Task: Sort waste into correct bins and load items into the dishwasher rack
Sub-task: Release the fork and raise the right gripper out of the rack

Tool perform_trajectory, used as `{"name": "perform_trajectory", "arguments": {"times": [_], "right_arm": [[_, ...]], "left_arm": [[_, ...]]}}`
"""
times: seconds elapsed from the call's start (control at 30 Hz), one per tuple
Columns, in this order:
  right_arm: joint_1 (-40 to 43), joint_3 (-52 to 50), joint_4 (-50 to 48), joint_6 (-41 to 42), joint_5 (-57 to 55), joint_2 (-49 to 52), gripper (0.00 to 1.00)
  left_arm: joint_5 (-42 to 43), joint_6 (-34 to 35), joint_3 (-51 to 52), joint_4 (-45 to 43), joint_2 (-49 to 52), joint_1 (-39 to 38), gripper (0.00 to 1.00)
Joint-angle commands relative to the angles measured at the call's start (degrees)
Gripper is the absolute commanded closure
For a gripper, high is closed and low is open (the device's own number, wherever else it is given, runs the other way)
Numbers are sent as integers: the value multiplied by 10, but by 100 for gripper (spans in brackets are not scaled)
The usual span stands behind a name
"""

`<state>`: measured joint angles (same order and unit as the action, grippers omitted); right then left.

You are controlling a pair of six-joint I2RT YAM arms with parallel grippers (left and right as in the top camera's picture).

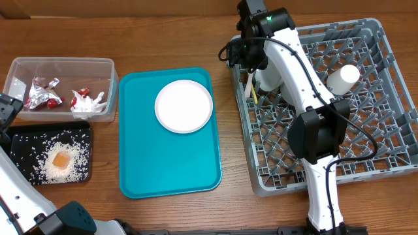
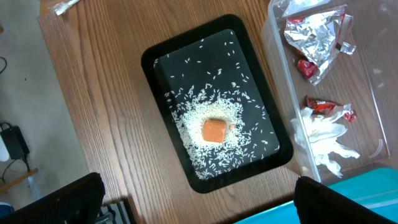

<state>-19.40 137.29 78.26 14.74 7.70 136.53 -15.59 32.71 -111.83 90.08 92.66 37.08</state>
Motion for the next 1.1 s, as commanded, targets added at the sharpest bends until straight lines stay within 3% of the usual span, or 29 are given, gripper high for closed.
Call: {"name": "perform_trajectory", "arguments": {"times": [0.0, 0.1, 0.23, 0.67, 1.07], "right_arm": [[-1, 16, 2, -12, 14, -2, 32], [-1, 16, 1, 18, -54, -10, 32], [0, 13, -2, 34, -142, -8, 25], [3, -46, -60, 33, -108, -6, 26], [2, -4, -30, -2, -12, -9, 27]], "left_arm": [[2, 7, -2, 0, -4, 0, 0], [2, 7, -2, 0, -4, 0, 0], [2, 7, -2, 0, -4, 0, 0], [2, 7, -2, 0, -4, 0, 0], [2, 7, -2, 0, -4, 0, 0]]}}
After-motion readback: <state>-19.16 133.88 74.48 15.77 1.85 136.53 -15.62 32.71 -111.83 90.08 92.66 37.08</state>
